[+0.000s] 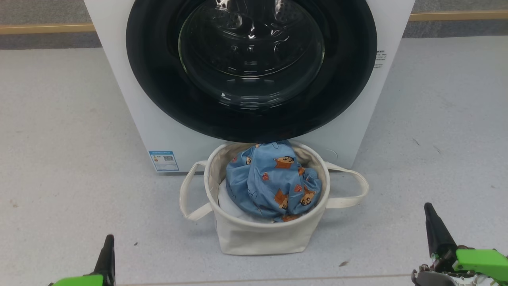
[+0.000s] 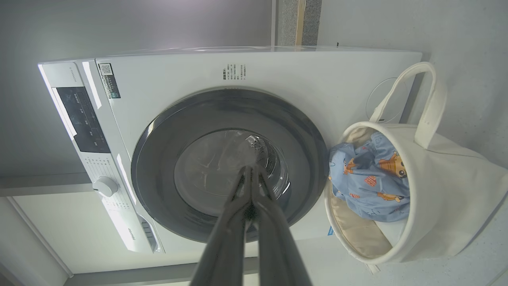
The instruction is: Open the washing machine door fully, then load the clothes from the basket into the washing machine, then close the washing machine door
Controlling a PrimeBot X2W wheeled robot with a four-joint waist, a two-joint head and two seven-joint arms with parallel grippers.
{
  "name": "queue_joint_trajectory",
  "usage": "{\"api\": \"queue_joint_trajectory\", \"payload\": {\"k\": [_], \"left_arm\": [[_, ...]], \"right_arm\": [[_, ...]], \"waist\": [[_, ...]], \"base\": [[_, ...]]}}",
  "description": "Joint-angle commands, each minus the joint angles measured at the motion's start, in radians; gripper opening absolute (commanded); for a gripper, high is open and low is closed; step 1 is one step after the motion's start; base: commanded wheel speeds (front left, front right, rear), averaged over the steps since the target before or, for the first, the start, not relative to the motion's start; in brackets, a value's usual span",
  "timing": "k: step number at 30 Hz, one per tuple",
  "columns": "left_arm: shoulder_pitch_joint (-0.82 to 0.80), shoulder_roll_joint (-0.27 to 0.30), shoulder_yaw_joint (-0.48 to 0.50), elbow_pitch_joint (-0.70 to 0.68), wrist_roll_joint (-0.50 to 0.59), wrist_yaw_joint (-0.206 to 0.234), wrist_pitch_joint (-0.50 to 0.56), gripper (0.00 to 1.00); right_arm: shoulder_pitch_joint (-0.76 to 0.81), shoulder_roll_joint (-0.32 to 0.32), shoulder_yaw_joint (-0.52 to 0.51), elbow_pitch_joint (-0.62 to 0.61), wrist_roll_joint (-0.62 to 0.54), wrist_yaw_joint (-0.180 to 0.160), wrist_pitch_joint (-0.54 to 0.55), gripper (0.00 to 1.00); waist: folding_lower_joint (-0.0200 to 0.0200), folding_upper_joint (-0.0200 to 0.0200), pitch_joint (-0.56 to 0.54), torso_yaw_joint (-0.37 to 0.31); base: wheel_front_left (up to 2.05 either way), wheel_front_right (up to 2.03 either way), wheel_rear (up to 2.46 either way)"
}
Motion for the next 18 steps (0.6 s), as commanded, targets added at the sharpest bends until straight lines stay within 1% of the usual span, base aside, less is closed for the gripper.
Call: {"api": "queue_joint_trajectory", "payload": {"k": [1, 18], "left_arm": [[-0.043, 0.008, 0.038, -0.027, 0.003, -0.006, 0.008, 0.00], [-0.043, 0.008, 0.038, -0.027, 0.003, -0.006, 0.008, 0.00]], "right_arm": [[-0.051, -0.007, 0.019, -0.034, -0.004, 0.000, 0.009, 0.00], [-0.051, -0.006, 0.019, -0.034, -0.004, 0.000, 0.009, 0.00]], "waist": [[0.0000, 0.0000, 0.000, 0.000], [0.0000, 0.0000, 0.000, 0.000]], "base": [[0.00, 0.00, 0.00], [0.00, 0.00, 0.00]]}}
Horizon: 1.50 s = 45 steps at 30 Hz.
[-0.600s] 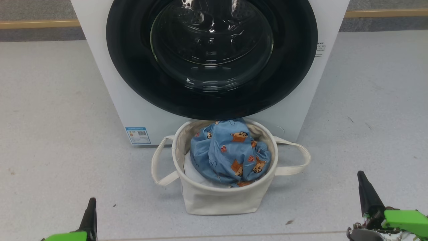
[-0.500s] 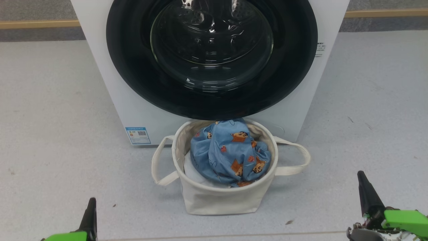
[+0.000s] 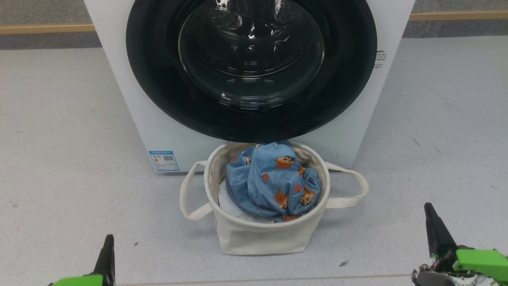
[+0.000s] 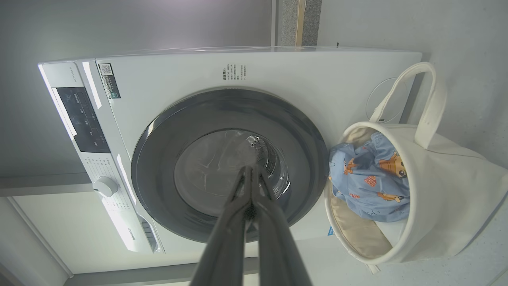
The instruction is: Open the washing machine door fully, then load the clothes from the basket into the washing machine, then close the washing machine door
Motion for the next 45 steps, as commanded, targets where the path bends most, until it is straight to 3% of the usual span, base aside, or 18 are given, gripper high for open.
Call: {"api": "queue_joint_trajectory", "payload": {"k": [1, 45], "left_arm": [[-0.043, 0.008, 0.037, -0.027, 0.003, -0.006, 0.008, 0.00], [-0.043, 0.008, 0.036, -0.027, 0.003, -0.006, 0.008, 0.00]], "right_arm": [[-0.051, -0.006, 0.019, -0.034, -0.004, 0.000, 0.009, 0.00], [-0.051, -0.006, 0.019, -0.034, -0.004, 0.000, 0.009, 0.00]], "waist": [[0.0000, 0.0000, 0.000, 0.000], [0.0000, 0.0000, 0.000, 0.000]], "base": [[0.00, 0.00, 0.00], [0.00, 0.00, 0.00]]}}
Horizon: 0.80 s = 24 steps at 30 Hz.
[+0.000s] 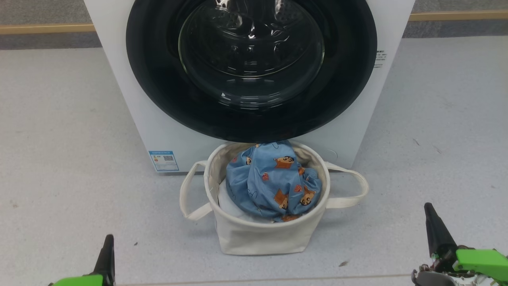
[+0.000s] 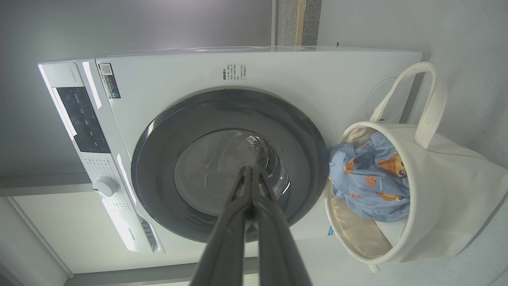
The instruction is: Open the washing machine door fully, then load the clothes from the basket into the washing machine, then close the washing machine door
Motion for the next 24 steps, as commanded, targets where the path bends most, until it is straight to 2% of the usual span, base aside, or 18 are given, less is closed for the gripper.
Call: {"api": "queue_joint_trajectory", "payload": {"k": [1, 10, 11, 16, 19, 21, 24], "left_arm": [[-0.043, 0.008, 0.036, -0.027, 0.003, -0.006, 0.008, 0.00], [-0.042, 0.008, 0.036, -0.027, 0.003, -0.006, 0.008, 0.00], [0.000, 0.000, 0.000, 0.000, 0.000, 0.000, 0.000, 1.00], [0.033, -0.005, -0.013, 0.066, 0.000, 0.002, -0.002, 1.00], [0.029, -0.002, -0.008, 0.061, 0.003, 0.001, -0.008, 1.00], [0.025, 0.000, -0.003, 0.057, 0.007, 0.001, -0.014, 1.00], [0.022, 0.002, 0.002, 0.053, 0.011, 0.002, -0.020, 1.00]], "right_arm": [[-0.051, -0.006, 0.020, -0.034, -0.004, 0.000, 0.008, 0.00], [-0.051, -0.006, 0.020, -0.034, -0.004, 0.000, 0.008, 0.00], [0.000, 0.000, 0.000, 0.000, 0.000, 0.000, 0.000, 1.00], [0.029, 0.009, 0.003, 0.072, 0.000, 0.000, -0.002, 1.00], [0.022, 0.009, 0.010, 0.071, 0.000, 0.000, -0.011, 1.00], [0.015, 0.008, 0.017, 0.071, 0.000, 0.000, -0.020, 1.00], [0.009, 0.008, 0.023, 0.070, 0.000, 0.000, -0.028, 1.00]], "waist": [[0.0000, 0.0000, 0.000, 0.000], [0.0000, 0.0000, 0.000, 0.000], [0.0000, 0.0000, 0.000, 0.000], [0.0000, 0.0000, 0.000, 0.000], [0.0003, 0.0000, 0.001, 0.001], [0.0021, 0.0000, -0.001, 0.003], [0.0011, 0.0000, -0.002, 0.004]], "base": [[0.00, 0.00, 0.00], [0.00, 0.00, 0.00], [0.00, 0.00, 0.00], [0.00, 0.00, 0.00], [0.00, 0.00, 0.00], [0.00, 0.00, 0.00], [0.00, 0.00, 0.00]]}}
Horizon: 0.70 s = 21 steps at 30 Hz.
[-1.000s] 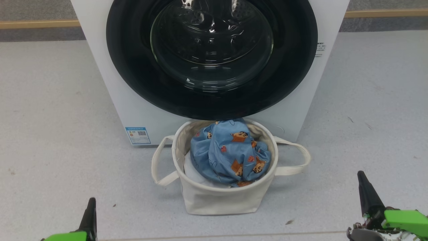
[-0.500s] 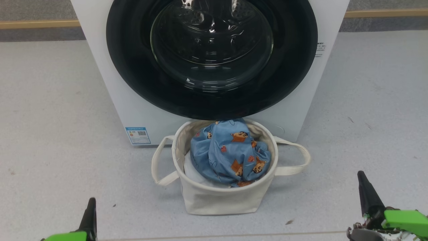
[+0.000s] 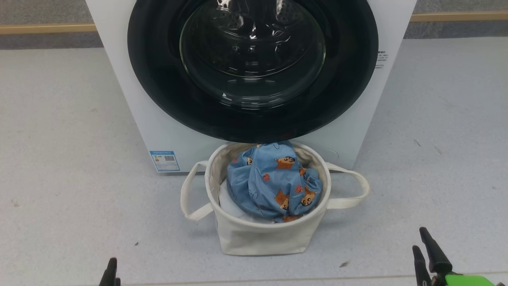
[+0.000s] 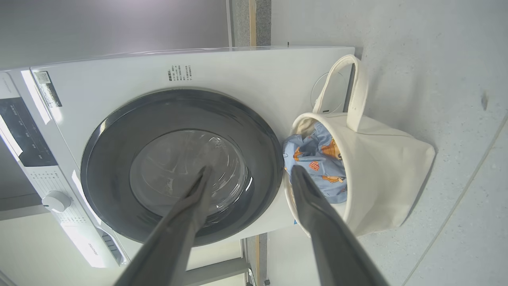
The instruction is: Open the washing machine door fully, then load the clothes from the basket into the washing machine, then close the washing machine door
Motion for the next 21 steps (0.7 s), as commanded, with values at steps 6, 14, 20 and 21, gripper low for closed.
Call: {"api": "queue_joint_trajectory", "payload": {"k": [6, 14, 20, 21], "left_arm": [[-0.044, 0.015, 0.020, -0.042, 0.017, 0.000, -0.018, 1.00], [-0.051, 0.037, 0.019, -0.055, 0.069, 0.002, -0.044, 1.00], [-0.060, 0.067, 0.004, -0.070, 0.154, 0.013, -0.069, 1.00], [-0.062, 0.070, 0.003, -0.073, 0.166, 0.015, -0.073, 1.00]], "right_arm": [[-0.060, -0.003, 0.012, -0.032, -0.009, 0.000, -0.023, 1.00], [-0.081, -0.004, 0.017, -0.035, -0.072, 0.000, -0.047, 1.00], [-0.098, -0.004, 0.019, -0.050, -0.181, 0.000, -0.067, 1.00], [-0.100, -0.004, 0.020, -0.054, -0.198, 0.000, -0.070, 1.00]], "waist": [[-0.0017, 0.0000, 0.002, 0.003], [-0.0017, 0.0000, 0.001, 0.006], [-0.0017, 0.0000, 0.001, 0.010], [-0.0017, 0.0000, 0.001, 0.010]], "base": [[0.00, 0.00, 0.00], [0.00, 0.00, 0.00], [0.00, 0.00, 0.00], [0.00, 0.00, 0.00]]}}
